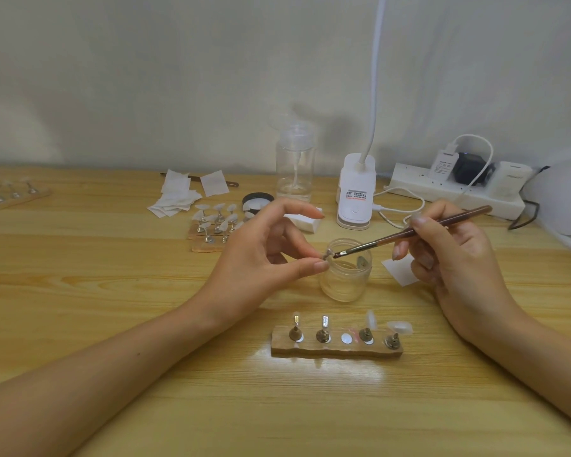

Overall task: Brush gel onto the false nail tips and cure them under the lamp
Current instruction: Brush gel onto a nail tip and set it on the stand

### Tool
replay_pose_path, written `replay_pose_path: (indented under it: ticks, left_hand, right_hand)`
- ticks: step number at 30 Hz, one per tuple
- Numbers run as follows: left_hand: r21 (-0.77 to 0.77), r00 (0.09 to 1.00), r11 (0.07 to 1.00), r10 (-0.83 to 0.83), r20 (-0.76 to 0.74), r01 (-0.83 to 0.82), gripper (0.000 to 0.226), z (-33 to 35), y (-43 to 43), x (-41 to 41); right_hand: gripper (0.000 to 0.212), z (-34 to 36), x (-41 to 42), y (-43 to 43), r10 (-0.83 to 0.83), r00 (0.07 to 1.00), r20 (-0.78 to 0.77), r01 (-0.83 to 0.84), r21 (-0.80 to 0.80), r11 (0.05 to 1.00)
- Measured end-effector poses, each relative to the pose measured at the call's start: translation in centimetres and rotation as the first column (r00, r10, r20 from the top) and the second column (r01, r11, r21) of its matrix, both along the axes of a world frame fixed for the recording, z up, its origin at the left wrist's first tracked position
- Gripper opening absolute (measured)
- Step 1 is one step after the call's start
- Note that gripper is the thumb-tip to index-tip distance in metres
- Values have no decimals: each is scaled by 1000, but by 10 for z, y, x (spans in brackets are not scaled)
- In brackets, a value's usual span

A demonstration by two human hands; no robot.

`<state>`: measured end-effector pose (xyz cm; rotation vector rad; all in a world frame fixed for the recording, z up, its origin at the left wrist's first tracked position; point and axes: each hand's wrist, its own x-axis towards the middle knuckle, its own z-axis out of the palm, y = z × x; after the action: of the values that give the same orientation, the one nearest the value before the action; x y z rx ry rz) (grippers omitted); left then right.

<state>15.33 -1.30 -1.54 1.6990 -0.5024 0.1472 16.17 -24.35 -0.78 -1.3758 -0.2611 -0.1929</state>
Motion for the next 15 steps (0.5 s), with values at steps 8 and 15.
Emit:
replay_pose_path:
  ticks: [8, 15]
  left_hand:
    - [4, 1000, 1000, -5, 8, 5, 49, 0, 0, 0]
    - [18, 1000, 1000, 11, 22, -12, 46, 1, 0, 0]
  right_hand:
    - [19, -1, 0, 0, 30, 999, 14, -30, -10, 999]
    - [20, -1, 0, -1, 50, 997, 53, -50, 8, 999]
